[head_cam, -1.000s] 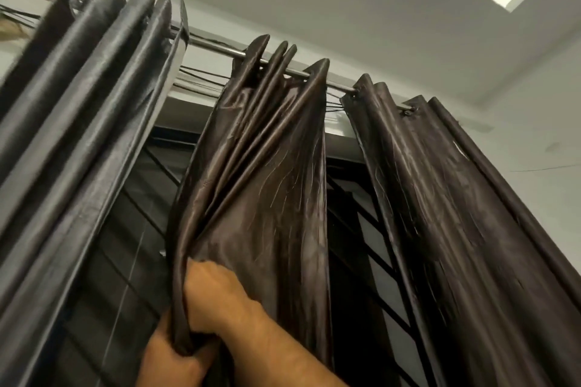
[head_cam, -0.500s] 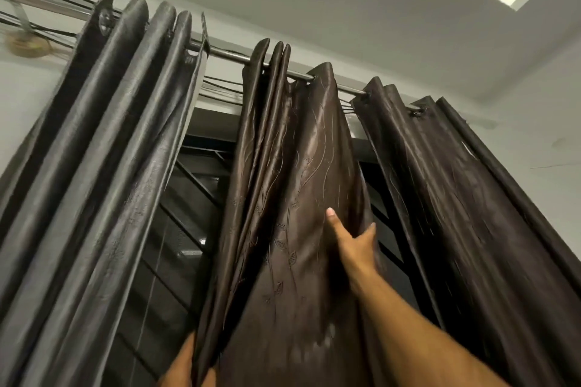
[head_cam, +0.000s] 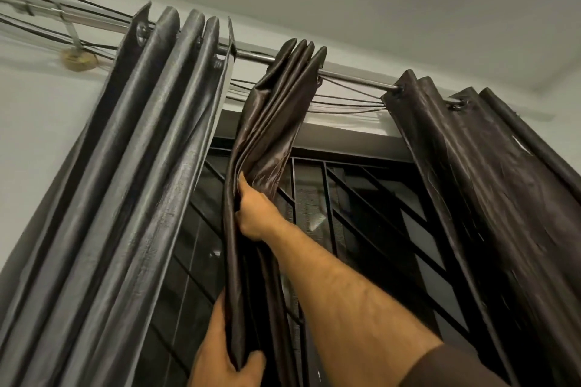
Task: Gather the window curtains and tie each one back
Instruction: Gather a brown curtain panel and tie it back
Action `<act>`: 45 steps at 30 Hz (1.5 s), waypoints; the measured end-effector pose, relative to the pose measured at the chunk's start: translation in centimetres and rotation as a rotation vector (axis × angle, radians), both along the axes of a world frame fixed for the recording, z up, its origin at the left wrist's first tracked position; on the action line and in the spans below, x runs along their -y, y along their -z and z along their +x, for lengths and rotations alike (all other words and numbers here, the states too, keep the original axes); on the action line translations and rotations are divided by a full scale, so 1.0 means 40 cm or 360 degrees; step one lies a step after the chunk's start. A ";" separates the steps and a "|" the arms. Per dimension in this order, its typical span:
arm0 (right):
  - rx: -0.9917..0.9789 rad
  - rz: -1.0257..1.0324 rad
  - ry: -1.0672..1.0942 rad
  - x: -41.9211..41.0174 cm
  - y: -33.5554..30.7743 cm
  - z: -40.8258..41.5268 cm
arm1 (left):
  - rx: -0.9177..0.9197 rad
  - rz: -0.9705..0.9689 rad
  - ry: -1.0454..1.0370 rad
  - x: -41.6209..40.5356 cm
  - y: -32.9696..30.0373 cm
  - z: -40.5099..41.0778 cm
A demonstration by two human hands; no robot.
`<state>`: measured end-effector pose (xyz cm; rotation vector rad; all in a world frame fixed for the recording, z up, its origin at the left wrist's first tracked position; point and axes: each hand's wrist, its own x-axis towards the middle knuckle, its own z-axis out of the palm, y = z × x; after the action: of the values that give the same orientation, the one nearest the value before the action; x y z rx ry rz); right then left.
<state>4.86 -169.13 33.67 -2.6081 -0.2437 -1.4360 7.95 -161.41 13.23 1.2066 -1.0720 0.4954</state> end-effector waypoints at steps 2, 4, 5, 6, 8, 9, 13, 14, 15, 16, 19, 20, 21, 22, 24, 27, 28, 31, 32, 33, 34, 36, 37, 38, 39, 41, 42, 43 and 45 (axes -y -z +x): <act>-0.0043 -0.0025 -0.0013 0.009 -0.006 0.013 | 0.0039 -0.0001 -0.0032 0.003 -0.005 0.002; -0.0022 -0.0019 -0.0064 0.047 0.011 0.008 | 0.0114 -0.0024 -0.0025 0.017 0.008 -0.001; -0.0015 0.0006 -0.0089 0.073 0.035 0.002 | 0.0136 0.0001 -0.0052 0.029 0.023 -0.002; -0.0021 0.0039 -0.0117 0.098 0.061 -0.007 | 0.0182 0.0018 -0.0076 0.039 0.030 -0.012; -0.0076 0.0164 -0.0187 0.141 0.145 -0.017 | 0.0213 0.0013 -0.0123 0.061 0.056 -0.029; -0.0081 0.0263 -0.0222 0.153 0.189 -0.022 | 0.0216 0.0001 -0.0154 0.069 0.064 -0.033; -0.0055 0.0642 -0.0500 0.173 0.399 -0.044 | 0.0121 0.0079 -0.0159 0.084 0.140 -0.031; -0.0058 0.0696 -0.0546 0.173 0.448 -0.057 | 0.0103 0.0094 -0.0145 0.082 0.160 -0.033; -0.0090 0.0774 -0.0581 0.170 0.504 -0.076 | 0.0064 0.0119 -0.0138 0.082 0.189 -0.034; -0.0128 0.0854 -0.0611 0.161 0.551 -0.100 | 0.0034 0.0136 -0.0130 0.082 0.214 -0.036; -0.0225 0.1028 -0.0723 0.136 0.678 -0.157 | -0.0017 0.0148 -0.0132 0.079 0.308 -0.063; -0.0250 0.1085 -0.0732 0.128 0.716 -0.167 | -0.0029 0.0159 -0.0121 0.078 0.342 -0.074; -0.0265 0.1132 -0.0740 0.125 0.747 -0.171 | -0.0042 0.0166 -0.0118 0.078 0.369 -0.083; -0.0282 0.1164 -0.0728 0.122 0.780 -0.178 | -0.0055 0.0177 -0.0113 0.076 0.399 -0.090; -0.0306 0.1244 -0.0748 0.115 0.834 -0.196 | -0.0057 0.0200 -0.0095 0.071 0.441 -0.103; -0.0372 0.1361 -0.0786 0.110 0.890 -0.227 | -0.0207 0.0160 0.0050 0.062 0.485 -0.121; -0.0397 0.1411 -0.0787 0.114 0.900 -0.235 | -0.0297 0.0107 0.0110 0.063 0.493 -0.123; -0.0322 0.1652 -0.0923 0.130 0.921 -0.254 | -0.0638 -0.0014 0.0094 0.065 0.496 -0.121; -0.0310 0.1741 -0.0984 0.141 0.928 -0.259 | -0.0702 -0.0040 0.0026 0.062 0.498 -0.119; -0.0307 0.1830 -0.1045 0.146 0.934 -0.267 | -0.0746 -0.0031 -0.0045 0.060 0.504 -0.112; -0.0315 0.1891 -0.1027 0.156 0.943 -0.269 | -0.0777 0.0007 -0.0094 0.062 0.514 -0.108; -0.0302 0.1976 -0.0860 0.161 0.957 -0.273 | -0.0815 0.0154 -0.0141 0.072 0.543 -0.114; -0.0317 0.2006 -0.0767 0.163 0.967 -0.273 | -0.0821 0.0209 -0.0167 0.081 0.557 -0.119; -0.0327 0.2002 -0.0703 0.167 0.976 -0.274 | -0.0817 0.0244 -0.0211 0.092 0.570 -0.124; -0.0330 0.1967 -0.0665 0.167 0.981 -0.278 | -0.0784 0.0280 -0.0243 0.103 0.577 -0.132; -0.0370 0.1821 -0.0618 0.173 0.995 -0.282 | -0.0729 0.0338 -0.0255 0.117 0.589 -0.147; -0.0353 0.1802 -0.0577 0.176 0.998 -0.279 | -0.0711 0.0341 -0.0245 0.123 0.592 -0.152; -0.0316 0.1815 -0.0573 0.178 0.999 -0.282 | -0.0700 0.0341 -0.0227 0.127 0.591 -0.155; -0.0230 0.1890 -0.0708 0.180 0.991 -0.293 | -0.0695 0.0324 -0.0168 0.133 0.578 -0.148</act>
<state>-6.85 -176.34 -5.99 -1.5267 0.0560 -0.8076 2.01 -166.73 -9.87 1.4746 -0.6975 0.1887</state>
